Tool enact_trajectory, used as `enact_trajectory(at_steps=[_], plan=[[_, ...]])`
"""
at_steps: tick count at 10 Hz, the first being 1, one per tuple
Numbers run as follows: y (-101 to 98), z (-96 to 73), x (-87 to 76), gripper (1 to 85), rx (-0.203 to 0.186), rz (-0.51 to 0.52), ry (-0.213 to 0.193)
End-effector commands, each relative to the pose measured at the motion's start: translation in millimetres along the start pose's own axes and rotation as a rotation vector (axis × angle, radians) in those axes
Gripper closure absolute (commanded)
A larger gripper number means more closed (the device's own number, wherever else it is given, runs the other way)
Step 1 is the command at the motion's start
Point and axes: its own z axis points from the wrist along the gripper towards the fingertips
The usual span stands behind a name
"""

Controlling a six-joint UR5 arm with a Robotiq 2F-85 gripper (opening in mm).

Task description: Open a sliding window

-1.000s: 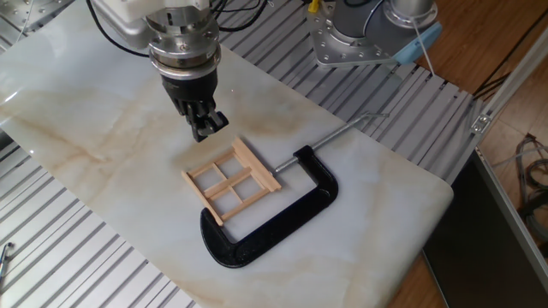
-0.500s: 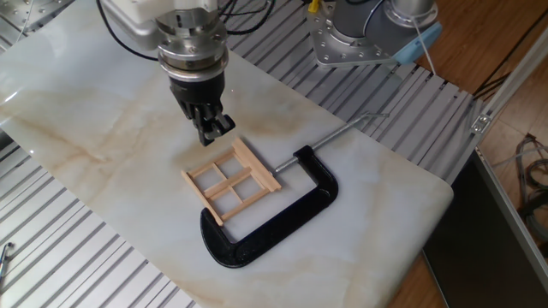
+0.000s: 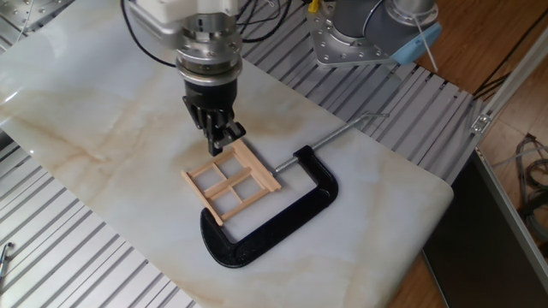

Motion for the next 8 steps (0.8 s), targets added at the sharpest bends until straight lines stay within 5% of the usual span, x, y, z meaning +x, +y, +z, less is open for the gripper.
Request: enact_trajectory(at_steps=[1, 3, 6, 8], plan=[[11.0, 11.4, 8.8, 85.0, -0.036, 0.025, -0.045], [-1.7, 14.3, 12.4, 85.0, 0.018, 0.0, -0.041], [-4.0, 21.9, 18.9, 85.0, -0.017, -0.016, -0.038], [-15.3, 23.3, 19.6, 85.0, 0.026, -0.039, -0.041]])
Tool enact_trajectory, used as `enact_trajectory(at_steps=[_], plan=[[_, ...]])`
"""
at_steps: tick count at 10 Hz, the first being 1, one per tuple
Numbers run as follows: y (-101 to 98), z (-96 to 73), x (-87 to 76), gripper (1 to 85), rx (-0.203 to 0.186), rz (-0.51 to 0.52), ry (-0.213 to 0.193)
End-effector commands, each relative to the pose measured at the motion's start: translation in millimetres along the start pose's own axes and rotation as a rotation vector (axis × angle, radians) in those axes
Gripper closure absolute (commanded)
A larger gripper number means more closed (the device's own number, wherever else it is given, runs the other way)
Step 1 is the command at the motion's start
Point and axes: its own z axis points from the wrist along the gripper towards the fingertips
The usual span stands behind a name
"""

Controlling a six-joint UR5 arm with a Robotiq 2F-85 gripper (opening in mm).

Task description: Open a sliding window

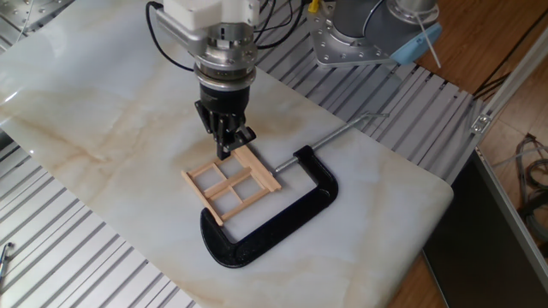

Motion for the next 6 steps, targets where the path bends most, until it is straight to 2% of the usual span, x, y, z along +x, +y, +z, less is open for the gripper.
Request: enact_trajectory(at_steps=[1, 3, 6], plan=[[-9.0, 4.0, 3.6, 85.0, 0.011, -0.026, -0.011], [-9.1, 4.7, 4.2, 85.0, -0.001, -0.034, -0.016], [-12.6, 3.8, 2.5, 85.0, 0.0, -0.045, -0.016]])
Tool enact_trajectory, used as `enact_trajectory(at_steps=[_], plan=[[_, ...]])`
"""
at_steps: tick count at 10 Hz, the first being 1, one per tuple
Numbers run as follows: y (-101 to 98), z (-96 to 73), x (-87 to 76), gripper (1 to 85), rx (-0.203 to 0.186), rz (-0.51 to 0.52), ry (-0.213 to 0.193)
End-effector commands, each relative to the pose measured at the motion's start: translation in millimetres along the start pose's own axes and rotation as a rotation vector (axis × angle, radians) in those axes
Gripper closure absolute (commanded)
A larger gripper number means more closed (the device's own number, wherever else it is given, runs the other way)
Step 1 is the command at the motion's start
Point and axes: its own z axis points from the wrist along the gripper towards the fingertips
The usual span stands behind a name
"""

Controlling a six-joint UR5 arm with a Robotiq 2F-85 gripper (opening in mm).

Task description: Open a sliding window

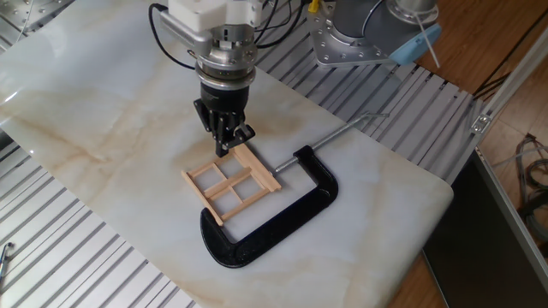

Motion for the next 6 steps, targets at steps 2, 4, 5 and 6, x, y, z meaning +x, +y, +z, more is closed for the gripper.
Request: enact_trajectory(at_steps=[2, 4, 5, 6], plan=[[-5.8, -1.1, 6.3, 85.0, 0.005, -0.022, 0.025], [-14.1, -2.1, 21.8, 85.0, 0.036, -0.032, 0.086], [-20.3, -2.6, 24.3, 85.0, 0.059, -0.038, 0.096], [-13.5, -3.0, 31.0, 85.0, 0.034, -0.01, 0.121]])
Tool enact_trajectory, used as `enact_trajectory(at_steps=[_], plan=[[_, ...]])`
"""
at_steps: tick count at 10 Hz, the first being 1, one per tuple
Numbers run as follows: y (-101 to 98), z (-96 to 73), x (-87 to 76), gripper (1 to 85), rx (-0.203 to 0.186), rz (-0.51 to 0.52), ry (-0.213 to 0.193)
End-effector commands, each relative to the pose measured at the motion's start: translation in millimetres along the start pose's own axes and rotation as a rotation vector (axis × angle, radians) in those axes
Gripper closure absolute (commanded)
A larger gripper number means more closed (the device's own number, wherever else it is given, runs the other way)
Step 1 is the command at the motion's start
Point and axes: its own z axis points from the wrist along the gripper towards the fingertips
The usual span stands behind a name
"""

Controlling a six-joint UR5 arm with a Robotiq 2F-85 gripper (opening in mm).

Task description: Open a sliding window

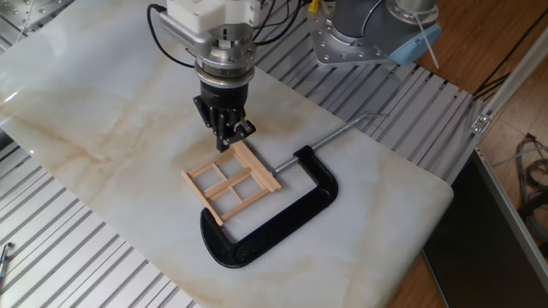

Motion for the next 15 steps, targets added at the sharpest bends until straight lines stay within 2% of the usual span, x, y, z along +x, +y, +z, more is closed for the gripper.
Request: enact_trajectory(at_steps=[1, 2, 3, 7, 8, 9, 12, 13, 15], plan=[[-2.1, -2.4, 23.4, 85.0, 0.004, 0.026, 0.092], [-2.5, -3.5, 33.3, 85.0, 0.007, 0.035, 0.13], [0.5, -3.8, 35.9, 85.0, -0.004, 0.048, 0.14], [8.2, -4.4, 38.5, 85.0, -0.032, 0.061, 0.151], [9.3, -3.9, 34.6, 85.0, -0.037, 0.064, 0.136], [19.8, 12.6, 33.2, 85.0, -0.05, 0.086, 0.129], [40.1, 42.0, 28.0, 85.0, -0.044, 0.104, 0.111], [39.8, 54.1, 24.4, 85.0, -0.029, 0.097, 0.106], [33.3, 66.1, 22.3, 85.0, -0.023, 0.087, 0.112]])
